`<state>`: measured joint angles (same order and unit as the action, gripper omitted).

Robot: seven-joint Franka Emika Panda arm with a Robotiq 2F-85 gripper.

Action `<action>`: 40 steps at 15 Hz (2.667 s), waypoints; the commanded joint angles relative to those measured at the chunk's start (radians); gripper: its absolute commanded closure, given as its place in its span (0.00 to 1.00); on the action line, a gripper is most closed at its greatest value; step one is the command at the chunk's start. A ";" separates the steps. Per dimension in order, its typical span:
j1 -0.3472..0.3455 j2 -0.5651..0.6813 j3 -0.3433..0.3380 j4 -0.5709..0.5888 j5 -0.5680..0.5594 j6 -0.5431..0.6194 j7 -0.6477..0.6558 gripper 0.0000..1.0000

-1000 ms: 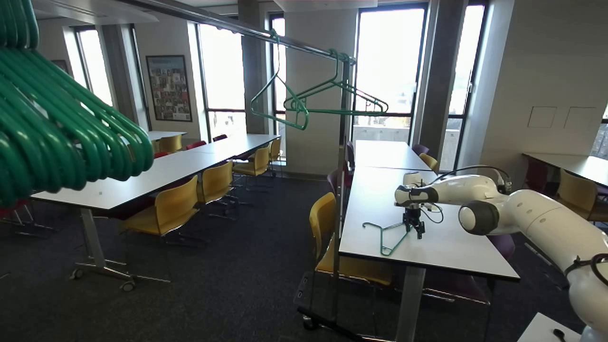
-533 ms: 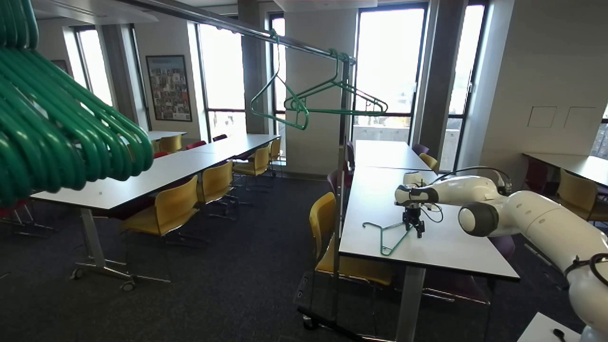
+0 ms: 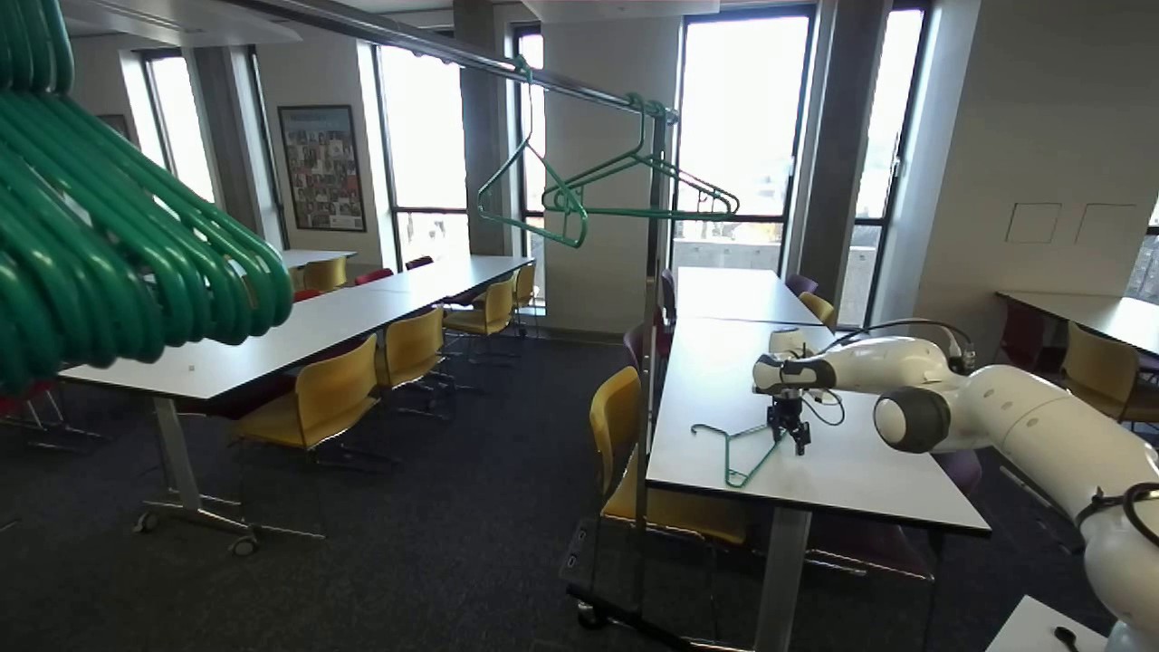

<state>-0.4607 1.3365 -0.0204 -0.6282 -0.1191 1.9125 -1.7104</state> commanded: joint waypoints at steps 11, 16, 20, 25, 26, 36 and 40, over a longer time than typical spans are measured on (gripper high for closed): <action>0.024 0.002 -0.038 -0.030 -0.018 -0.028 0.077 0.00; 0.078 -0.034 -0.100 -0.076 -0.039 -0.022 0.293 0.00; 0.112 -0.044 -0.122 -0.095 -0.034 -0.041 0.387 0.00; 0.115 -0.062 -0.109 -0.122 -0.019 -0.098 0.357 0.00; 0.114 -0.067 -0.108 -0.127 -0.018 -0.122 0.352 0.00; 0.093 -0.261 -0.109 -0.405 -0.017 -0.118 0.354 0.00; 0.084 -0.337 -0.104 -0.539 -0.003 -0.120 0.355 0.00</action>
<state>-0.3684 1.1253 -0.1338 -0.9793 -0.1369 1.7693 -1.3473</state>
